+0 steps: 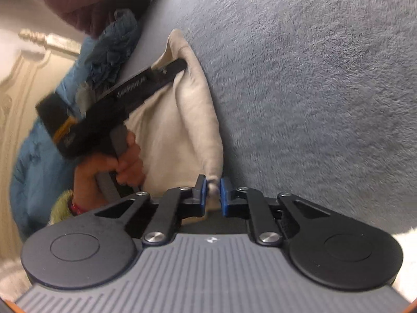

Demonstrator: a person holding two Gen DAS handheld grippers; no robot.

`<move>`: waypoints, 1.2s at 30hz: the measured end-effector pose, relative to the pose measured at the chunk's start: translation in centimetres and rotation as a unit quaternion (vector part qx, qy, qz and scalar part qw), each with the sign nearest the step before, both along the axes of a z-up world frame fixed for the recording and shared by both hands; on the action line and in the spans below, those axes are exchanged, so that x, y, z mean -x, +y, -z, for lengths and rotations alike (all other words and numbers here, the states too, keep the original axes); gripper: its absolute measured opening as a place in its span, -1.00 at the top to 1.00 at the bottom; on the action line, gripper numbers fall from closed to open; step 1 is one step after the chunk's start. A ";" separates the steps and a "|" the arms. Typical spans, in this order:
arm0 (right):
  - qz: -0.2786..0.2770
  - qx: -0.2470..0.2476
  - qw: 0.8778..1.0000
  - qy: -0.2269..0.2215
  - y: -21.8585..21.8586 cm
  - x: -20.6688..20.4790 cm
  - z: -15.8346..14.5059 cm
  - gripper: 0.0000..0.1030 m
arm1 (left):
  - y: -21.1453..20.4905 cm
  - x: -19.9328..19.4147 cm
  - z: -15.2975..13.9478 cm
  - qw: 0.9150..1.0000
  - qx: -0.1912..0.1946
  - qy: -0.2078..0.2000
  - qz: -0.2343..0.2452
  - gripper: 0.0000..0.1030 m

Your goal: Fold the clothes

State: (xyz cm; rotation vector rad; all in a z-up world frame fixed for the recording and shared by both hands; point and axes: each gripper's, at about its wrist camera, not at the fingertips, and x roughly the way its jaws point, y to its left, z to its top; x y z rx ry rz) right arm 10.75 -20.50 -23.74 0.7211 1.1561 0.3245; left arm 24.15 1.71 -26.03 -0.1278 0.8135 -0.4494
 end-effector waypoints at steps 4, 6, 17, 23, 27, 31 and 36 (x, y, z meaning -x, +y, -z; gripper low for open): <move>-0.017 0.022 0.999 0.016 0.5 1.5 -0.1 1.00 | -0.4 0.2 0.2 1.000 -0.014 -0.014 0.001 0.26; -0.019 0.025 0.999 0.031 0.4 2.3 0.0 1.00 | -0.8 0.4 -0.4 0.999 -0.030 -0.020 0.014 0.21; -0.071 0.168 0.966 -0.181 1.8 -2.1 -8.1 0.96 | 1.6 6.4 -5.9 0.993 -0.105 -0.059 -0.002 -0.16; -0.116 0.224 0.932 -0.261 8.1 -10.9 -5.9 0.95 | 3.4 12.0 -4.9 0.985 -0.165 -0.047 -0.026 -0.16; -0.129 0.274 0.921 -0.244 10.0 -17.2 -0.4 1.00 | 5.2 12.9 -2.4 0.986 -0.160 -0.016 -0.047 -0.15; -0.094 0.237 0.941 -0.223 9.0 -17.7 -1.7 0.98 | 6.9 13.4 -2.2 0.991 -0.125 -0.019 -0.052 -0.16; -0.101 0.203 0.945 -0.235 9.4 -16.9 -2.8 0.93 | 7.9 13.6 -1.5 0.994 -0.096 -0.029 -0.051 -0.16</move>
